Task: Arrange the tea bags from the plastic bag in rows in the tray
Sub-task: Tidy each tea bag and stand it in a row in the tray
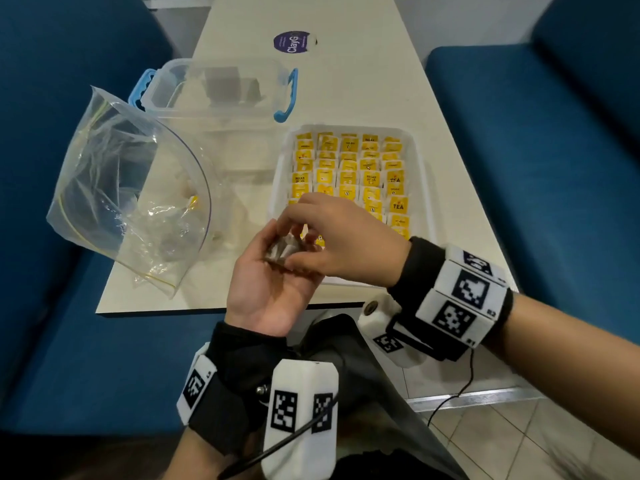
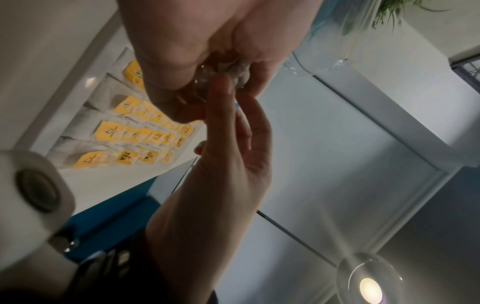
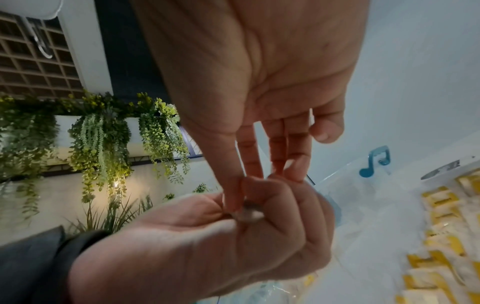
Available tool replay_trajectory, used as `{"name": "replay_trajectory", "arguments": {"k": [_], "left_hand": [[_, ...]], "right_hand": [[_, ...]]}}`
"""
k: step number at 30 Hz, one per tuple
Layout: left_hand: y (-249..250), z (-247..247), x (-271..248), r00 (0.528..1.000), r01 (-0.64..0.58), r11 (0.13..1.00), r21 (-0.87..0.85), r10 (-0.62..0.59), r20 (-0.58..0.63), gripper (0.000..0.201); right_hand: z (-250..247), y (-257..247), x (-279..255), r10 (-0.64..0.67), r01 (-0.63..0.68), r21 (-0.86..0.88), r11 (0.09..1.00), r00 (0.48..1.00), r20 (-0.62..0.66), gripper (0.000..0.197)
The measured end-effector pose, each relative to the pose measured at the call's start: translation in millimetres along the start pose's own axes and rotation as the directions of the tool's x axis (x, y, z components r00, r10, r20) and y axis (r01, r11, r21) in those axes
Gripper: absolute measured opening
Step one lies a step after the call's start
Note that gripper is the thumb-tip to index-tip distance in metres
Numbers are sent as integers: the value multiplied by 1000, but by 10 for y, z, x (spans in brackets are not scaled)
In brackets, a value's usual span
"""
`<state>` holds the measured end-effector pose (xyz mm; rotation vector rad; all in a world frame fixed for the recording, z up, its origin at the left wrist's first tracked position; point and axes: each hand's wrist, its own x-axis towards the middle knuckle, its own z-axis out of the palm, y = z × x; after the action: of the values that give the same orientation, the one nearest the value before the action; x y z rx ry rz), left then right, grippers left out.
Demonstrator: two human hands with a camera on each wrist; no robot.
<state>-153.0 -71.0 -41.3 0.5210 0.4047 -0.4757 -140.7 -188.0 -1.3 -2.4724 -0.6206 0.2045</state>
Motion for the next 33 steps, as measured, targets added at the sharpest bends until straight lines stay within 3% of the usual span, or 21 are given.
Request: {"name": "replay_trajectory", "arguments": {"k": [5,9,15,19,23,30,33], "left_hand": [[-31,20,-20,1000,1,999,-37,-1,-10,51],[-43,6,-24,1000,-2,999,-32,3,19,59],[-34,-7,-22,999,-33,999,-27,33,-1,38],[-18,-20,-14,1000,-25,1000,5,25,9,41],[-13,1,-21,1000,-13,1000,12,13,15,47],[-46,-17,-6,1000,-6,1000,18,6,31,41],[-42,-26,-8,999,-11,1000,21,10,36,42]], "right_hand": [[55,-26,-37,30,-31,-28,999,999,-45,29],[89,-25,-36,-2,1,-18,1000,997,-75,17],[42,0,-39,59,-58,17,998,996,-65,30],[-15,61,-18,122,-121,21,992,991,-55,36],[-55,135,-6,93,-93,-29,995,996,-13,26],[-73,138,-27,39,-28,-266,963,999,35,37],[-69,134,-10,-5,1,-194,981,1000,-19,27]]}}
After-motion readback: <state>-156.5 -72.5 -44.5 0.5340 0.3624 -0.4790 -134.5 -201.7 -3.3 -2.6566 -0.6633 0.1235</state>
